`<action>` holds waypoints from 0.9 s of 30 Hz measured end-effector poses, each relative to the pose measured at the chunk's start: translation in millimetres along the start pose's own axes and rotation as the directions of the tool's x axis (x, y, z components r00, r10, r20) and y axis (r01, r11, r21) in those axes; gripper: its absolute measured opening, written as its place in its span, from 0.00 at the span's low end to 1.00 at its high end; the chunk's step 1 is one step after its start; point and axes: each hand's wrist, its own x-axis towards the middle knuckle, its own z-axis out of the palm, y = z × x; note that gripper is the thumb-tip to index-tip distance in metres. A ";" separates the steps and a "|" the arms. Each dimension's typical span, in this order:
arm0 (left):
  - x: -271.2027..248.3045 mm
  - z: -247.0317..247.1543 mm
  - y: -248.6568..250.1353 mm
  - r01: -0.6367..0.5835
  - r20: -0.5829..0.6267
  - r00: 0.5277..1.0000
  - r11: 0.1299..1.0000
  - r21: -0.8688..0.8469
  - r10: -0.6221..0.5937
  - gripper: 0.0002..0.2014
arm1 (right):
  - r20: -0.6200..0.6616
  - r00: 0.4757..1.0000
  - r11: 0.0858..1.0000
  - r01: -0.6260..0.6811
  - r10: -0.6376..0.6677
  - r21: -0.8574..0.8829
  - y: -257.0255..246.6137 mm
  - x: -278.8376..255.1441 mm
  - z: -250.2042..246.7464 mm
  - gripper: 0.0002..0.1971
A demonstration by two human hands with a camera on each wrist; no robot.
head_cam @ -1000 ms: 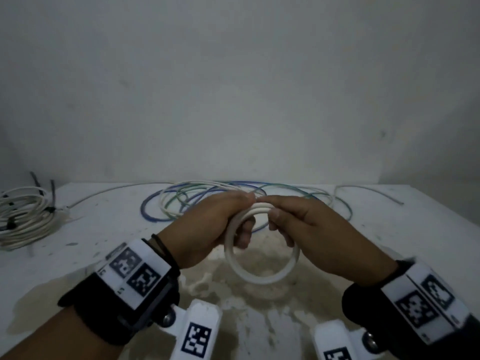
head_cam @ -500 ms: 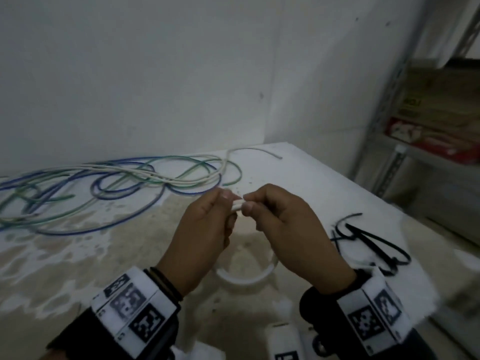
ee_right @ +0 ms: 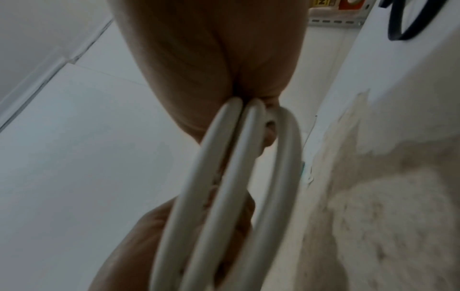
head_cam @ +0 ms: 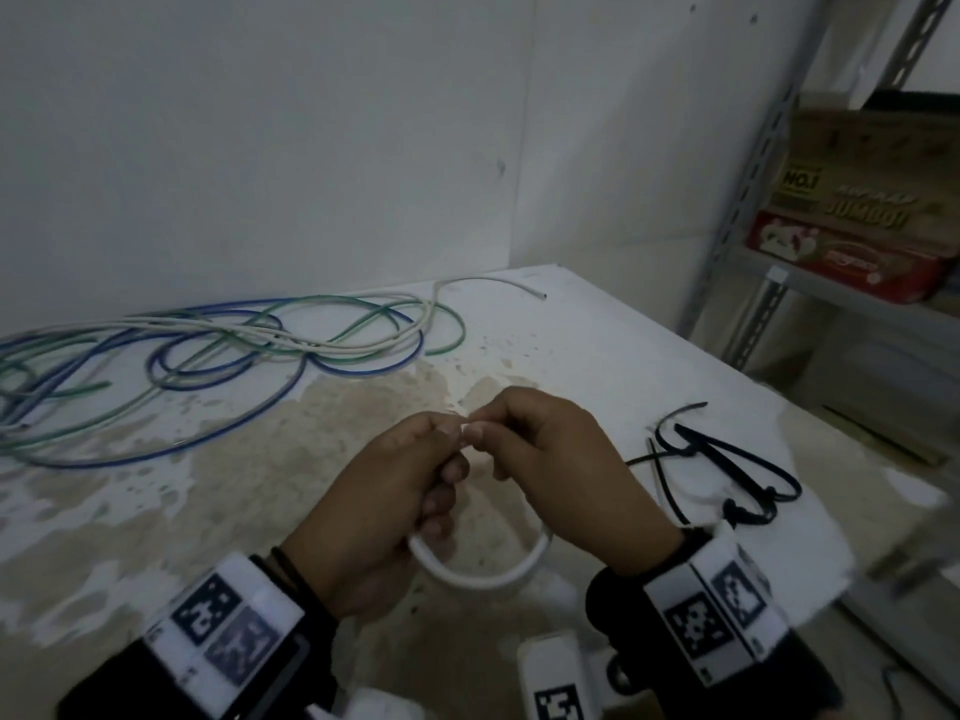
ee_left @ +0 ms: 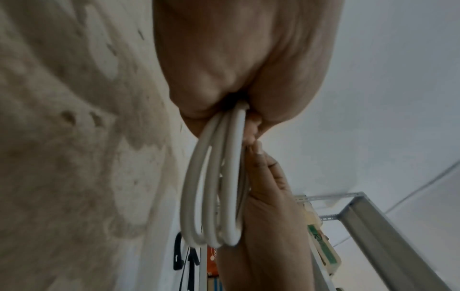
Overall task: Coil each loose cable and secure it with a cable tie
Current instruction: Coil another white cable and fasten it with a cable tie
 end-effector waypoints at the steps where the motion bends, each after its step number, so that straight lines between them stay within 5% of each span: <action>1: 1.1 -0.8 -1.0 0.025 -0.006 1.000 1.000 -0.016 -0.025 0.09 | -0.018 1.000 1.000 -0.020 0.020 -0.011 0.5 -1.4 3.2 0.07; 5: 0.0 -3.0 -4.8 0.057 -0.023 0.998 0.998 0.038 -0.056 0.10 | -0.004 0.999 0.996 -0.035 0.035 -0.084 -3.8 -6.4 9.7 0.11; 11: -4.3 -3.1 -7.1 -0.035 -0.086 0.995 0.987 0.157 0.049 0.15 | 0.115 0.991 0.998 -0.062 0.064 -0.025 -12.2 -9.1 -5.4 0.14; 14: -1.7 -6.6 -7.6 -0.094 -0.139 0.984 0.984 0.149 0.115 0.14 | 0.044 0.992 0.963 -0.106 0.120 -0.248 -3.5 -1.2 -29.5 0.18; 18: 4.3 -20.2 -5.0 -0.133 -0.213 0.965 0.985 0.110 0.154 0.13 | 0.079 0.914 0.720 -0.259 0.399 -0.644 12.7 14.3 -59.4 0.17; 21: 7.6 -28.5 -4.7 -0.149 -0.243 0.957 0.988 0.050 0.157 0.13 | 0.142 0.829 0.510 -0.188 0.540 -0.839 19.7 23.4 -56.3 0.23; 27: 11.2 -37.7 -4.9 -0.159 -0.278 0.948 0.987 -0.003 0.152 0.13 | 0.186 0.769 0.331 -0.035 0.612 -0.943 27.0 33.0 -44.4 0.21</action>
